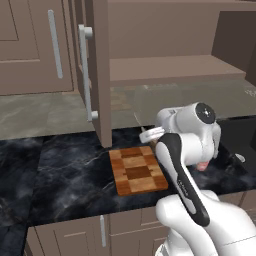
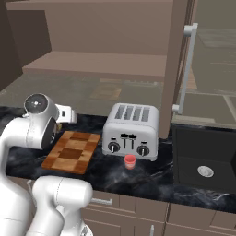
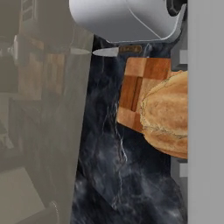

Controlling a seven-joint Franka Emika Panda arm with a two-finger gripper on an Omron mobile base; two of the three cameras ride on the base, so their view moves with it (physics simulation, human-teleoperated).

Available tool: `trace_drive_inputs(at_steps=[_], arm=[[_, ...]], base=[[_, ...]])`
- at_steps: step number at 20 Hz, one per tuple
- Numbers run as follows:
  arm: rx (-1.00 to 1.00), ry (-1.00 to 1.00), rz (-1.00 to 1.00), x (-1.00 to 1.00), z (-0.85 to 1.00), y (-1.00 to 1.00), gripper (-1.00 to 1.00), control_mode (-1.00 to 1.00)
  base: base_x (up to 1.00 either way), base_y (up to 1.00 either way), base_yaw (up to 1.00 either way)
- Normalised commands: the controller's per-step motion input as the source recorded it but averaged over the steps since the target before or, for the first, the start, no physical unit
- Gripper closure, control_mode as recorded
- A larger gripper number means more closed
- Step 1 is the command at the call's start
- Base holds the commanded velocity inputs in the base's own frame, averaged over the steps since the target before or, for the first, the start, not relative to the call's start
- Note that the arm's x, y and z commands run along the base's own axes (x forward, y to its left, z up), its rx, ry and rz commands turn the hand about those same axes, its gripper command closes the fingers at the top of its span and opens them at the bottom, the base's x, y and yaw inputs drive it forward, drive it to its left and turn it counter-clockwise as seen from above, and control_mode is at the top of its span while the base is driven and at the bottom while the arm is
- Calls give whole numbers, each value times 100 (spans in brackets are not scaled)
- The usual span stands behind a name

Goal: Pick the bread, place it on the cutting board, pick the jam, place it on the counter, and close the cabinet.

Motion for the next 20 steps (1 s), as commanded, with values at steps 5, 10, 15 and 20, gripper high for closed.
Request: trace_drive_inputs(at_steps=[5, 10, 15, 20], arm=[[0, 5, 0, 0, -24, 5, 100, -100], [0, 6, 0, 0, -25, 4, 100, -100], [0, 5, 0, 0, -24, 1, 100, -100], [0, 0, 0, 0, -30, 0, 100, -100]], base=[[0, 0, 0], [0, 0, 0], [0, 0, 0], [0, 0, 0]])
